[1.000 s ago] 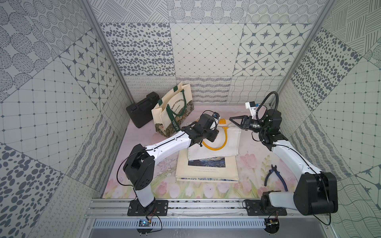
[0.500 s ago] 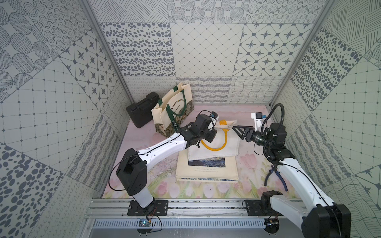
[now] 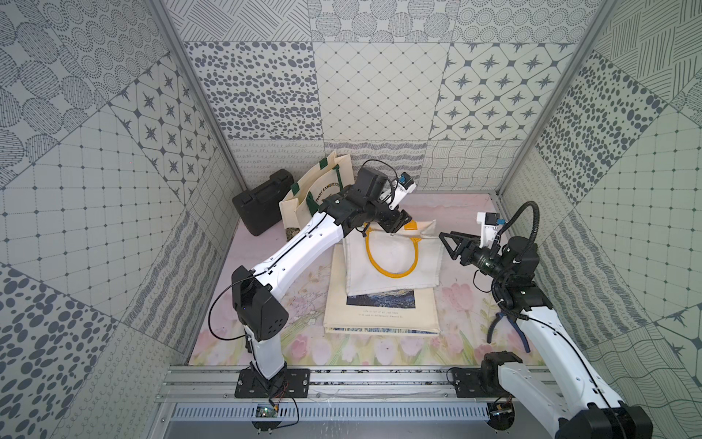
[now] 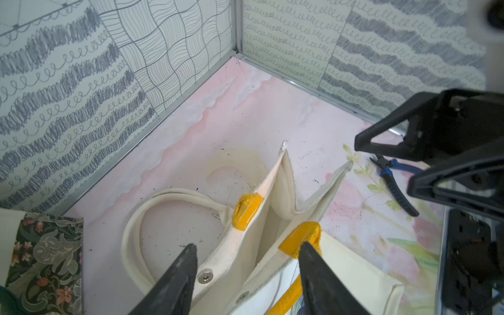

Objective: Put away the canvas bag
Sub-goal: Pick up the canvas bag from the center of the board.

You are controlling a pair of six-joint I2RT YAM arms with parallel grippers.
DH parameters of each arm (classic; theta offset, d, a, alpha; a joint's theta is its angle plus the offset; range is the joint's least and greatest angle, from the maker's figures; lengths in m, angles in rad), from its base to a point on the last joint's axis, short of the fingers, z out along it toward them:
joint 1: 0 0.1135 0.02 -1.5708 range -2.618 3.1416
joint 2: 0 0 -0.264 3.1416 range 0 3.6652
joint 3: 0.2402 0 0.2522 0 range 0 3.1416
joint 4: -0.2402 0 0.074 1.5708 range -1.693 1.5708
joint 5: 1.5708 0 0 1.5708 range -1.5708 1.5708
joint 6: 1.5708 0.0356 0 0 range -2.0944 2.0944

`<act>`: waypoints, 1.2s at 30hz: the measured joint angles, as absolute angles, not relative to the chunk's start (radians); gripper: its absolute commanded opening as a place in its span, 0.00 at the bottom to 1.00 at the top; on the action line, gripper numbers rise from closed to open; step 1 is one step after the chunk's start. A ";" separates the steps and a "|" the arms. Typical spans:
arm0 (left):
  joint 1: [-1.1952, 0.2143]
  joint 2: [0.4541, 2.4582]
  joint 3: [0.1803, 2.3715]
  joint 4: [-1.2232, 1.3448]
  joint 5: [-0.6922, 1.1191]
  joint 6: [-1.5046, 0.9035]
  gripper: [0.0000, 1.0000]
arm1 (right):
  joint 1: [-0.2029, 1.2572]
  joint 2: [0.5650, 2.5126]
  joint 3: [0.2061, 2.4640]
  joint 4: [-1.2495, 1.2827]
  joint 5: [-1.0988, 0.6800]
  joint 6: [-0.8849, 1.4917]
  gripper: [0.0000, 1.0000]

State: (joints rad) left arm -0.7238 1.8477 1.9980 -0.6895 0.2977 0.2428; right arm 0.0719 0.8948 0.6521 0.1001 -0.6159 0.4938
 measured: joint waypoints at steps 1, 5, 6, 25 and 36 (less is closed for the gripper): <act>-0.719 1.860 2.025 -0.730 0.319 0.287 0.63 | 0.072 0.895 0.652 0.100 -0.616 0.494 0.66; -0.680 1.893 2.077 -0.899 0.414 0.493 0.73 | 0.072 0.904 0.652 0.101 -0.621 0.500 0.66; -0.666 1.911 2.101 -0.945 0.435 0.542 0.76 | 0.072 0.910 0.653 0.102 -0.622 0.503 0.66; -0.597 2.164 2.292 -1.185 0.484 0.972 0.84 | 0.076 0.970 0.648 0.147 -0.665 0.550 0.63; -0.597 2.127 2.246 -1.094 0.406 1.006 0.89 | 0.079 0.982 0.619 0.169 -0.673 0.551 0.63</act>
